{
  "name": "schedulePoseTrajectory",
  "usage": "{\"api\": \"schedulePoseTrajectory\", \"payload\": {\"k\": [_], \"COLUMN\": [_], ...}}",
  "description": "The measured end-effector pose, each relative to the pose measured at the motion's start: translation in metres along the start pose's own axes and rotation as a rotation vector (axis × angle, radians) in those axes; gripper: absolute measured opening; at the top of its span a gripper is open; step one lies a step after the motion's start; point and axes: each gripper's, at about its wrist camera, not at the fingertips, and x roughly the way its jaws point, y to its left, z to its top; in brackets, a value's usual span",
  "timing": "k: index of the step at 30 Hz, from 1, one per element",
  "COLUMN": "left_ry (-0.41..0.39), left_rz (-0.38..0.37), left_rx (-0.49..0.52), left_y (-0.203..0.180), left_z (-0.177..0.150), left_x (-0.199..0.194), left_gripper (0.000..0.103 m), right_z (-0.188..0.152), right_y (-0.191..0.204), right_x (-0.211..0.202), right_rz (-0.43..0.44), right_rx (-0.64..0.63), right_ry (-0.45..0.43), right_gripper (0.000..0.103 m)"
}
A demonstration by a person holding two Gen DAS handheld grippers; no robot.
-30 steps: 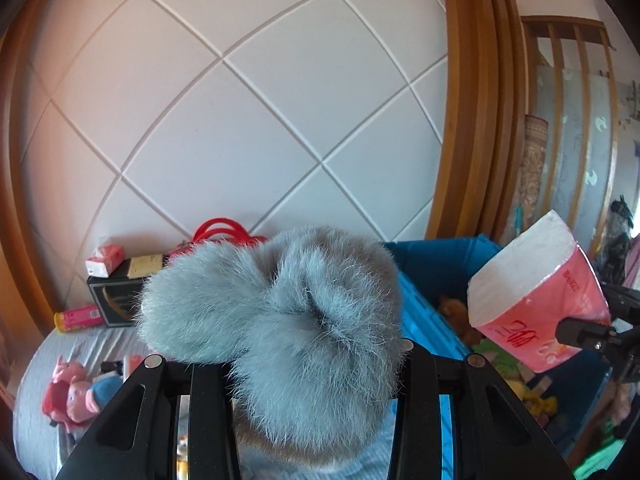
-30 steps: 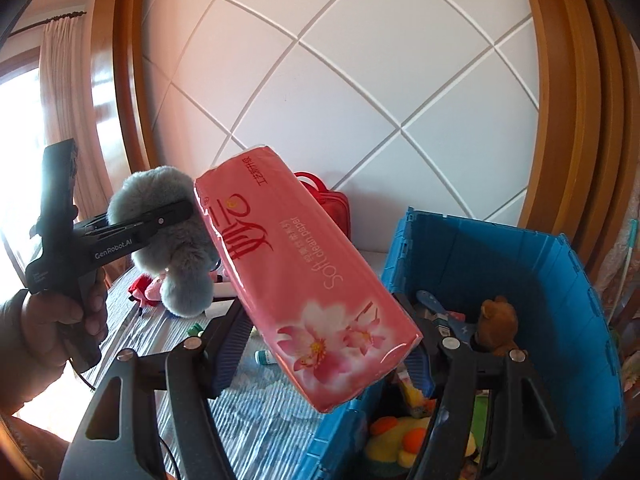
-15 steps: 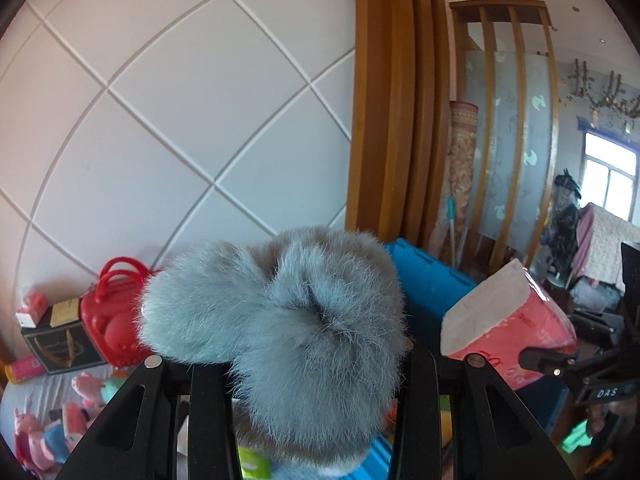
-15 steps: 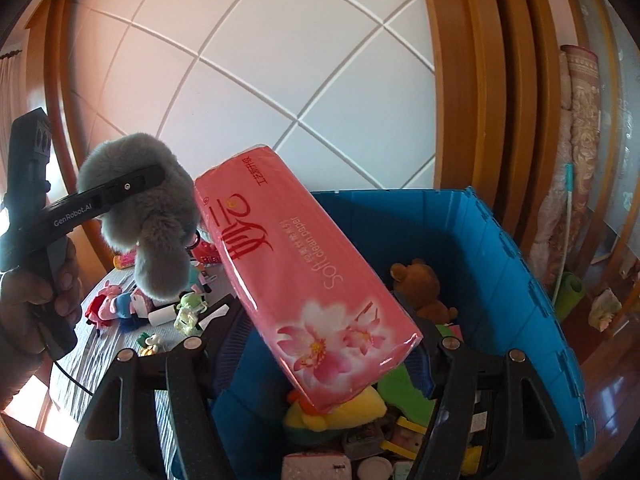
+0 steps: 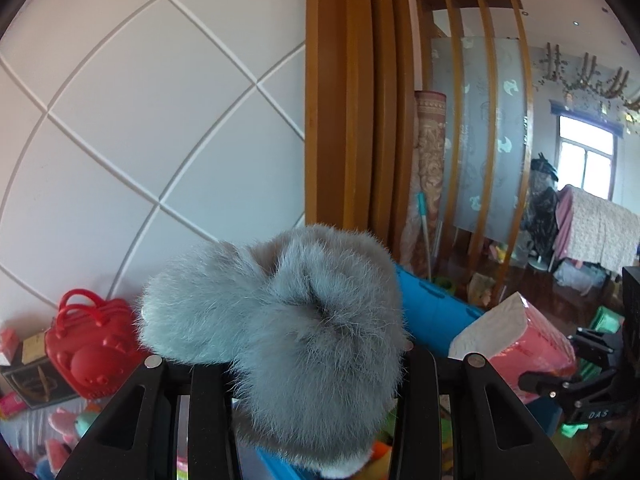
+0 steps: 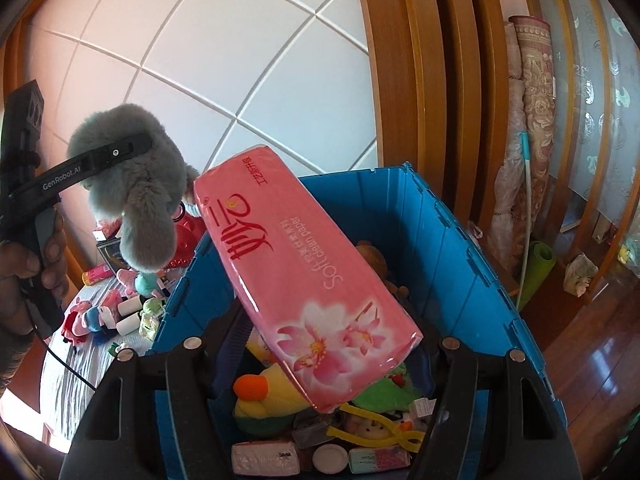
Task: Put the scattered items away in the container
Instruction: 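Carry the grey plush and pink tissue pack over the blue crate, then open both grippers to drop the plush and tissue pack into the crate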
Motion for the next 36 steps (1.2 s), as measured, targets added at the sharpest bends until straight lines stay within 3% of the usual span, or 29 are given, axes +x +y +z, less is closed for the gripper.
{"api": "schedulePoseTrajectory", "payload": {"k": [24, 26, 27, 28, 30, 36], "left_ry": [0.041, 0.038, 0.034, 0.032, 0.011, 0.025], "left_rz": [-0.068, -0.068, -0.074, -0.08, -0.062, -0.03], "left_rx": [0.03, 0.0, -0.014, -0.021, -0.017, -0.052], "left_y": [-0.038, -0.034, -0.032, -0.031, -0.03, -0.011], "left_z": [0.024, 0.027, 0.029, 0.031, 0.031, 0.012], "left_x": [0.074, 0.076, 0.077, 0.077, 0.074, 0.062], "left_gripper": [0.038, 0.048, 0.074, 0.103, 0.102, 0.102], "right_z": [-0.007, -0.005, -0.003, -0.002, -0.001, -0.002], "right_y": [-0.041, -0.042, -0.042, -0.042, -0.04, -0.031], "right_x": [0.013, 0.013, 0.014, 0.016, 0.018, 0.021], "right_rz": [-0.067, -0.087, -0.104, -0.117, -0.135, -0.094], "right_rx": [0.054, 0.049, 0.044, 0.037, 0.026, 0.026], "right_ry": [0.049, 0.043, 0.042, 0.047, 0.046, 0.043], "right_gripper": [0.067, 0.069, 0.073, 0.088, 0.103, 0.103]}}
